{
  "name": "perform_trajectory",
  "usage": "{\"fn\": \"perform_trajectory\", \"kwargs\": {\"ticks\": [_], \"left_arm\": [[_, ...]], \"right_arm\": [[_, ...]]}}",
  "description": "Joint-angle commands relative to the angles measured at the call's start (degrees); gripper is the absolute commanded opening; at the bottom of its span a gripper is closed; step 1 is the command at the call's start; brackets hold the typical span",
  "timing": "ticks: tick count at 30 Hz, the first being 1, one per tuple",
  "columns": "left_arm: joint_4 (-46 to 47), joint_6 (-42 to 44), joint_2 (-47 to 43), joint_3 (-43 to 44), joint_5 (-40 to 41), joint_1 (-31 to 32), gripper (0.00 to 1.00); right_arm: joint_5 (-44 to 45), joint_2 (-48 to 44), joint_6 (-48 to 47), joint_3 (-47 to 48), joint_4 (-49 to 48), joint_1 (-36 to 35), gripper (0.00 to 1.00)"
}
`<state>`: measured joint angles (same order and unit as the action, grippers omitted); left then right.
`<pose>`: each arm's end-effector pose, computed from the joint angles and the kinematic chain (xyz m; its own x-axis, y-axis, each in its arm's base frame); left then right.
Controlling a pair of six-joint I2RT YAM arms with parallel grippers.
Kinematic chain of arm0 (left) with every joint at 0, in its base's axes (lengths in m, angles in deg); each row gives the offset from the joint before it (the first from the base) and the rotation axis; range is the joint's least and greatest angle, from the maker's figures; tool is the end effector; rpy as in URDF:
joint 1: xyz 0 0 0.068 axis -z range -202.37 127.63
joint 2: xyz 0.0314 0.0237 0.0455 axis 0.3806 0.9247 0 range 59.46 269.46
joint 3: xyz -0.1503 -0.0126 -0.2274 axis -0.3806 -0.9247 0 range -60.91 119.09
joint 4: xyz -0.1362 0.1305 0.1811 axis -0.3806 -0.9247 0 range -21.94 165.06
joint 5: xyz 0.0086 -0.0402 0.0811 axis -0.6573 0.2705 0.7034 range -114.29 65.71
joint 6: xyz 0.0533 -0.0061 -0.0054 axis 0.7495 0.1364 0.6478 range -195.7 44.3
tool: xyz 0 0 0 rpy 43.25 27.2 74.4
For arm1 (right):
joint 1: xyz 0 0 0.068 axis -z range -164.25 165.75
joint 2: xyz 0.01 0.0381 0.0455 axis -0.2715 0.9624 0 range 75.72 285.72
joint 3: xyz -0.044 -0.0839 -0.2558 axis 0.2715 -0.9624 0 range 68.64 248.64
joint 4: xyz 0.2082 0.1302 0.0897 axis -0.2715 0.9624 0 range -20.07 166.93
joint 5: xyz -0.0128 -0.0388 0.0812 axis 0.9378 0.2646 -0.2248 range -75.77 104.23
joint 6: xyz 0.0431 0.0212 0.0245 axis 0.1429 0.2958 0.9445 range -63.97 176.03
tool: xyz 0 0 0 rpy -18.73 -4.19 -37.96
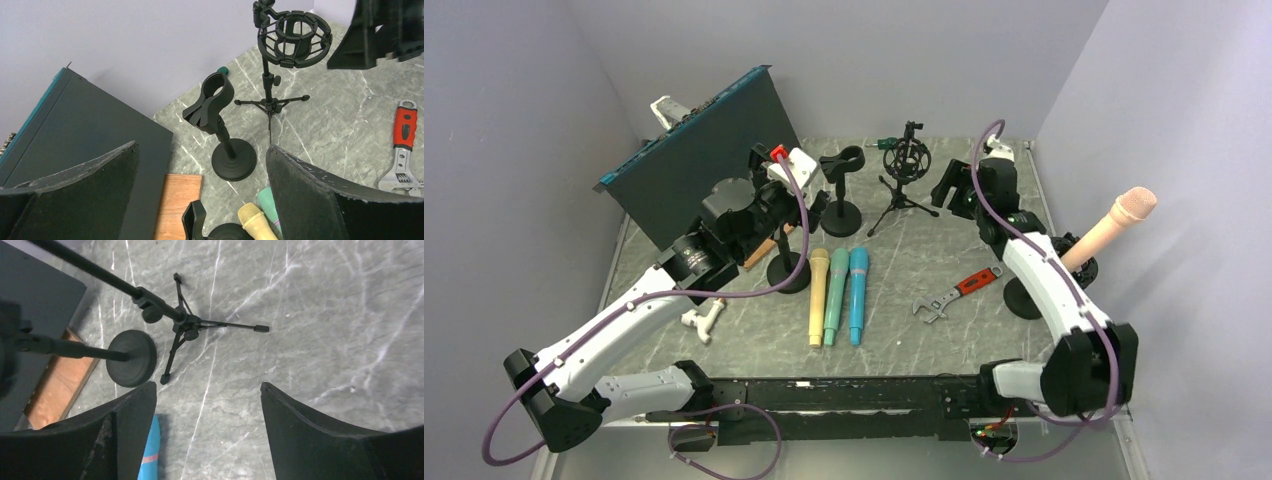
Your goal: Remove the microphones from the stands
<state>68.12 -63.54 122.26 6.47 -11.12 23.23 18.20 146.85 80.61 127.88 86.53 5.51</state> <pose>0.1788 -0.1711 0.4232 0.0846 0.2067 -0.9747 0.5304 0.8188 0.2197 0.2788 0.0479 0.3193 -0.4758 0.3356 -0.8130 0.0883 0.9379 0.3355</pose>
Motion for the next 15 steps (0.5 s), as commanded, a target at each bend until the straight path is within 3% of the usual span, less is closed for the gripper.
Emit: {"fn": "perform_trajectory", "kwargs": {"ticks": [1,3,6,10,15], "left_arm": [[1.04,-0.25,-0.14,2.24,0.47,0.46,0.99],[1.01,-0.14,-0.26,2.28,0.49,0.48,0.99],[1.05,-0.03,-0.35,2.24,0.52,0.56,0.99],[1.06,0.13,-0.41,2.24,0.55,0.62,0.99],[1.14,0.24,-0.49,2.19,0.57,0.58,0.99]], "right_arm": [[-14.95,6.64,4.17,-1.89,-12.07,4.35,0.75],[-27.52,12.10,8.07,-2.40,-19.20,7.48,0.70],[-38.17,19.11,11.80,-0.67,-25.83,9.37,0.70],[-45.79,26.19,16.71,3.35,-30.53,9.85,0.70],[-52.36,32.67,25.03,5.91,-39.34,11.87,0.60]]}}
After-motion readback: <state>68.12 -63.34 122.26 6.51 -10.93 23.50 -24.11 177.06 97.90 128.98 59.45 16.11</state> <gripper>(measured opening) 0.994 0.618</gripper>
